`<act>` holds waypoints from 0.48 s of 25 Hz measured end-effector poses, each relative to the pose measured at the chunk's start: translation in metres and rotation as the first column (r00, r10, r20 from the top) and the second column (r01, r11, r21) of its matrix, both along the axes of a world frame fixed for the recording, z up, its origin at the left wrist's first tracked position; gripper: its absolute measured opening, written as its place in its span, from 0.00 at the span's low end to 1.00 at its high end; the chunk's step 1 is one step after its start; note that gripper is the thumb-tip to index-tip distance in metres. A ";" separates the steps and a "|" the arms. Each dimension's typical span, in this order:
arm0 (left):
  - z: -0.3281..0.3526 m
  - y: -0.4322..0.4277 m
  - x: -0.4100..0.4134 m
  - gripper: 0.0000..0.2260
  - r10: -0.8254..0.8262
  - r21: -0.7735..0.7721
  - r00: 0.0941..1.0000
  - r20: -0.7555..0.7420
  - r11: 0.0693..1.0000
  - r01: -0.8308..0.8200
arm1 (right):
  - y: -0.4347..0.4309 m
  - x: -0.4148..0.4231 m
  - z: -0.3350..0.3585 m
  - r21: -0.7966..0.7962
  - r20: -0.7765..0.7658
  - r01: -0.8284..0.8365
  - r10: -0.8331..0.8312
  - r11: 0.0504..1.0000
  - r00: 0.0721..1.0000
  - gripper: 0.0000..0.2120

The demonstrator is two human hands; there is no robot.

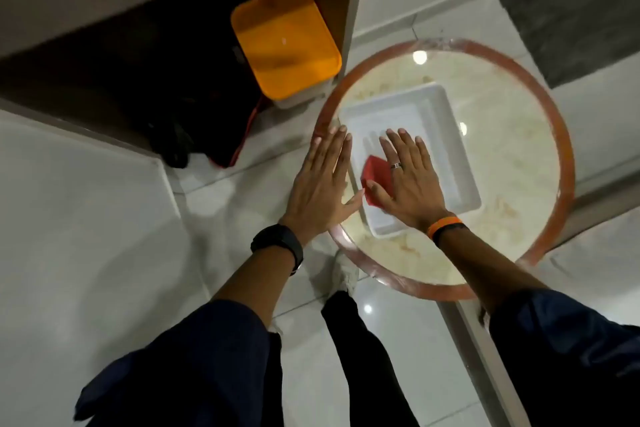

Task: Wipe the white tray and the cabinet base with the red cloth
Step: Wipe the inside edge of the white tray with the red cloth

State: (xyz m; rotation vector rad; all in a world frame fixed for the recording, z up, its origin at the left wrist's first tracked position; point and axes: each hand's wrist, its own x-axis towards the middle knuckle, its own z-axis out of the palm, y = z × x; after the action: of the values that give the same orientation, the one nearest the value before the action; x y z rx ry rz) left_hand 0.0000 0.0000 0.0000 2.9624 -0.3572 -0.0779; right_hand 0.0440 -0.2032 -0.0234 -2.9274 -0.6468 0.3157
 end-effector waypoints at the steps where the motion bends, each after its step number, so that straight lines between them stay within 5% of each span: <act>1: -0.017 -0.009 0.000 0.41 0.002 0.004 0.999 -0.052 1.000 -0.001 | -0.006 -0.004 -0.018 -0.030 -0.043 -0.028 0.027 0.999 0.999 0.39; 6: -0.068 -0.024 -0.009 0.44 0.011 0.089 0.976 -0.217 0.996 0.009 | -0.024 -0.014 -0.065 -0.078 -0.191 -0.169 0.152 0.982 0.970 0.33; 12: -0.079 -0.017 -0.004 0.45 -0.005 0.097 0.970 -0.242 0.995 0.029 | -0.008 -0.010 -0.063 -0.034 -0.151 -0.088 0.082 0.996 0.985 0.25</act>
State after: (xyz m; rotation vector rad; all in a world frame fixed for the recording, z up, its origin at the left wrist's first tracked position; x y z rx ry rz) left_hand -0.0044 -0.0172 -0.0787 2.9997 -0.3542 -0.4667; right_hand 0.0340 -0.2115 -0.0864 -2.8829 -0.7514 0.5582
